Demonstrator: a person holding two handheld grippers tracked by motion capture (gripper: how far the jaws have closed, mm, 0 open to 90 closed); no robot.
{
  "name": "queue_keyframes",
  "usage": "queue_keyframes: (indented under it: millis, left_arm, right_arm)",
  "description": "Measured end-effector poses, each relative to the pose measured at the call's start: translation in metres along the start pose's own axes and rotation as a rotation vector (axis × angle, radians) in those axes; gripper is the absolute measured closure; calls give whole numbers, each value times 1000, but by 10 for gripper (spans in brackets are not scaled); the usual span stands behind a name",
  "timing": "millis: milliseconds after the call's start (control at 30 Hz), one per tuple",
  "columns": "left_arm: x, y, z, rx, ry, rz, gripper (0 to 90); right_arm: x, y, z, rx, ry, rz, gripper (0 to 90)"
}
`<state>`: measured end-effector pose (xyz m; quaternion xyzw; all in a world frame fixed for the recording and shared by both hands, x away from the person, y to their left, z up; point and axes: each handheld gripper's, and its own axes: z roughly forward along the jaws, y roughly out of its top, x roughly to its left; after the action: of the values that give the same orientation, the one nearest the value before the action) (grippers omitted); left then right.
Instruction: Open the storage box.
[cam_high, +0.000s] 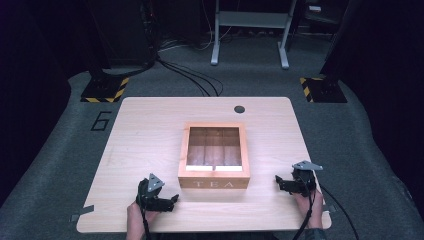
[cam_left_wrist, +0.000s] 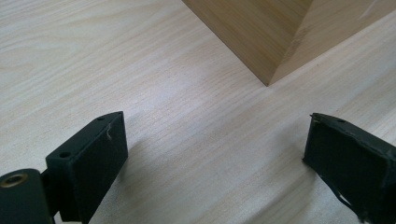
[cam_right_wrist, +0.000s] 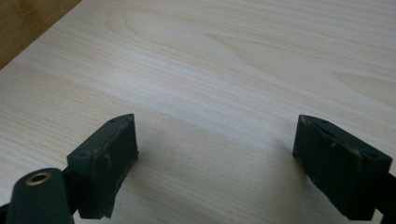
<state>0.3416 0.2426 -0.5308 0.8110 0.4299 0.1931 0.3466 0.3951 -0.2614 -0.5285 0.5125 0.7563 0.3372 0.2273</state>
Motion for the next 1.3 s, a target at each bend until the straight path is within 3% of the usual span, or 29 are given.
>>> queue_keyframes:
  millis: [367,500,733,900,967,1300]
  left_arm:
    - [2,0,0,6,3,-17,32]
    - [4,0,-3,-35,-19,-64,31]
    - [3,18,-13,-97,-56,-85,14]
    - [2,30,-15,-127,-62,-79,28]
    - [0,36,-15,-132,-65,-56,48]
    - [-7,46,-14,-170,-70,-12,183]
  right_arm:
    - [0,0,0,0,0,0,132]
    - [0,0,0,-1,0,0,132]
    - [0,0,0,0,1,0,132]
    - [0,0,0,0,0,0,132]
    - [0,0,0,0,0,0,132]
    - [0,0,0,3,2,0,132]
